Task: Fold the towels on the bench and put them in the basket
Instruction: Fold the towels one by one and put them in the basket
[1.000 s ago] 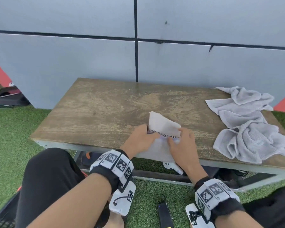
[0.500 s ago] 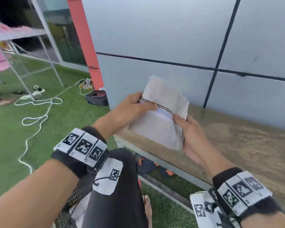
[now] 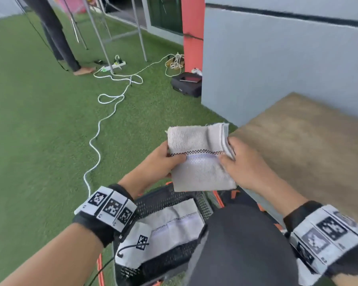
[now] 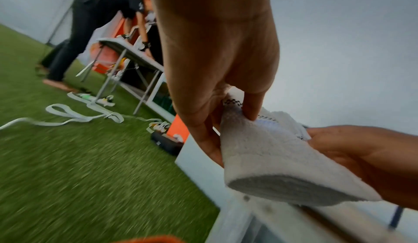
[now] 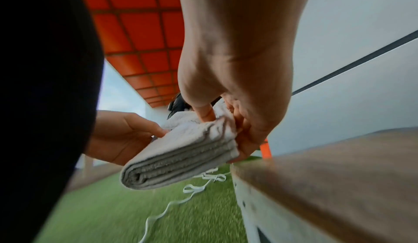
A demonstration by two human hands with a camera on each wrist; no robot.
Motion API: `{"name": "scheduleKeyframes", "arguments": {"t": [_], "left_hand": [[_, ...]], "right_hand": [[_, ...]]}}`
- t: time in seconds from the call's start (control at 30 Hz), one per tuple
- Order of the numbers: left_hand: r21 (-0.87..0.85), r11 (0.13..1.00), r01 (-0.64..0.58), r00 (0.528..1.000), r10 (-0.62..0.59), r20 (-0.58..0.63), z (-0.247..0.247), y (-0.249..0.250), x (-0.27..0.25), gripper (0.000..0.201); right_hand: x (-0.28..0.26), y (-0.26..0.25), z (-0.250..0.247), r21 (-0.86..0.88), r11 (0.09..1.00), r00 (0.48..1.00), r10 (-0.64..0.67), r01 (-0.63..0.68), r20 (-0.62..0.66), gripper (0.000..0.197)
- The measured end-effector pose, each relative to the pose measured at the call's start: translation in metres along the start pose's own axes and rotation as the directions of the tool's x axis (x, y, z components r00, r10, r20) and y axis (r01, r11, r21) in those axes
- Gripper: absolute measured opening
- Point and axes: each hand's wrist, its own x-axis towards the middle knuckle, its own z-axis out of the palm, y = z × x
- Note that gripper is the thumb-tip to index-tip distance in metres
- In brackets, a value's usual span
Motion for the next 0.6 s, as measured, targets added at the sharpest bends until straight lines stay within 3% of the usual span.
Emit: {"name": "scheduleKeyframes", "arguments": {"t": [0.13,0.27,0.3,0.37,0.43,0.6], "left_hand": [[-0.046,0.971,0.236,0.972,-0.236,-0.005,0.007,-0.094,0.014,0.037],[0.049,0.908,0.416,0.909,-0.415,-0.041,0.019,-0.174,0.023,0.064],[0.06,0.887,0.458,0.889,-0.456,-0.045,0.023,-0.19,0.024,0.064],[0.091,0.834,0.544,0.839,-0.541,-0.056,0.031,-0.215,0.025,0.044],[0.131,0.785,0.606,0.796,-0.599,-0.09,0.035,-0.237,0.028,0.029],[0.133,0.705,0.697,0.715,-0.67,-0.198,0.04,-0.275,0.024,0.051]], "right_hand": [[0.02,0.037,0.066,-0.167,0.985,0.976,0.078,-0.044,0.201,0.02],[0.023,0.072,0.13,-0.224,0.972,0.921,0.147,-0.067,0.36,0.021],[0.023,0.081,0.144,-0.237,0.968,0.905,0.169,-0.079,0.391,0.022],[0.023,0.097,0.169,-0.248,0.962,0.876,0.218,-0.117,0.431,0.023],[0.023,0.109,0.191,-0.252,0.955,0.849,0.26,-0.155,0.461,0.024],[0.027,0.118,0.229,-0.269,0.953,0.805,0.265,-0.136,0.531,0.039]]}}
